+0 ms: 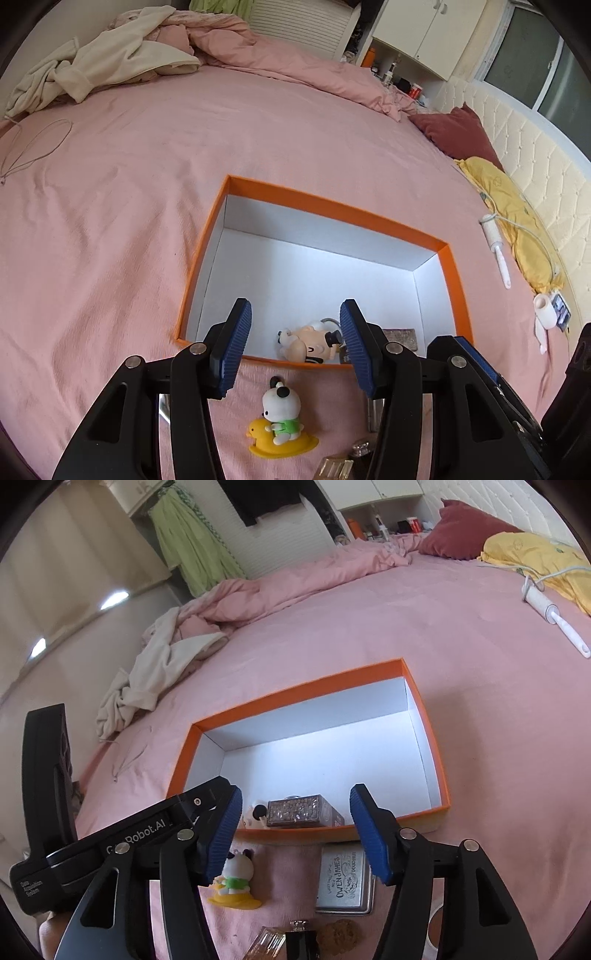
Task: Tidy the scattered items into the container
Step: 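Withdraw both grippers from the orange box toward the remaining items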
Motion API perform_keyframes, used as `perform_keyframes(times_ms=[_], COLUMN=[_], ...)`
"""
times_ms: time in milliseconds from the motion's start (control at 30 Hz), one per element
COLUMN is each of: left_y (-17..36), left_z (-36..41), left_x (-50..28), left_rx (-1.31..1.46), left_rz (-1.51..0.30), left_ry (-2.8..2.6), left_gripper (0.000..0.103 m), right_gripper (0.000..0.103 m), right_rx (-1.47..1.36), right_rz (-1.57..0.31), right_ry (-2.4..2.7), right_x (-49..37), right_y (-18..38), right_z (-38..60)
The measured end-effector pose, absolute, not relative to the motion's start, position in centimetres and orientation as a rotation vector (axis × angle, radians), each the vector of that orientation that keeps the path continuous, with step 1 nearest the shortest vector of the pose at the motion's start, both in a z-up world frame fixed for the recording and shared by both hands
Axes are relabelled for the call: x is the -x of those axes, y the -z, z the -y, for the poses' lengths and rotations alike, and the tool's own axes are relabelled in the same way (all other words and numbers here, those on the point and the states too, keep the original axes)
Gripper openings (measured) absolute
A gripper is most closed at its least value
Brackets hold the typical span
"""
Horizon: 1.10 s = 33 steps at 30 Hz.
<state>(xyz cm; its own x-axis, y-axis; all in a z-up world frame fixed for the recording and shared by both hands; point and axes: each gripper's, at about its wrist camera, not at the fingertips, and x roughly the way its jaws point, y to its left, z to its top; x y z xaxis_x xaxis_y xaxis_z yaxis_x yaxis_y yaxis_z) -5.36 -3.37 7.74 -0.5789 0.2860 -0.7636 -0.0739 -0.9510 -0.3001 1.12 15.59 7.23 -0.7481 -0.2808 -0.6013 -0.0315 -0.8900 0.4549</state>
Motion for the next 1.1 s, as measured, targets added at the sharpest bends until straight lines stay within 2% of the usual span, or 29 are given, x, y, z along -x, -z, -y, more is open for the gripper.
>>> perform_keyframes(times_ms=[267,500,733,867,967,1100], left_y=[-9.1,-10.2,-9.0,-7.2,-5.6,-4.1], left_z=[4.4,6.9,10.7,11.3,12.2,13.6], left_x=[4.0,0.7,-2.7,-3.4,-3.7,-4.3], left_rx=[1.269,1.242,1.453,1.566,1.610,1.630], left_rz=[0.431,0.551,0.678,0.571,0.617,0.730], left_ry=[-2.610,-2.633,-2.626,-2.646,-2.617,-2.598], left_gripper=[0.051,0.051,0.051,0.051,0.051,0.051], right_gripper=[0.067,0.069,0.071,0.071,0.071,0.071], right_rx=[-0.981,-0.916,-0.905,-0.982,-1.040,-1.102], right_rz=[0.758,0.709,0.624,0.841,1.029,0.992], right_ry=[2.701,2.776,2.854,2.884,2.862,2.816], right_x=[-2.3,-4.8,-8.2,-9.7,-10.6,-10.4], right_y=[-8.5,-10.3,-10.1,-8.0,-6.6,-6.1], right_z=[-16.8,-18.0,-21.1,-25.9,-28.7,-28.2])
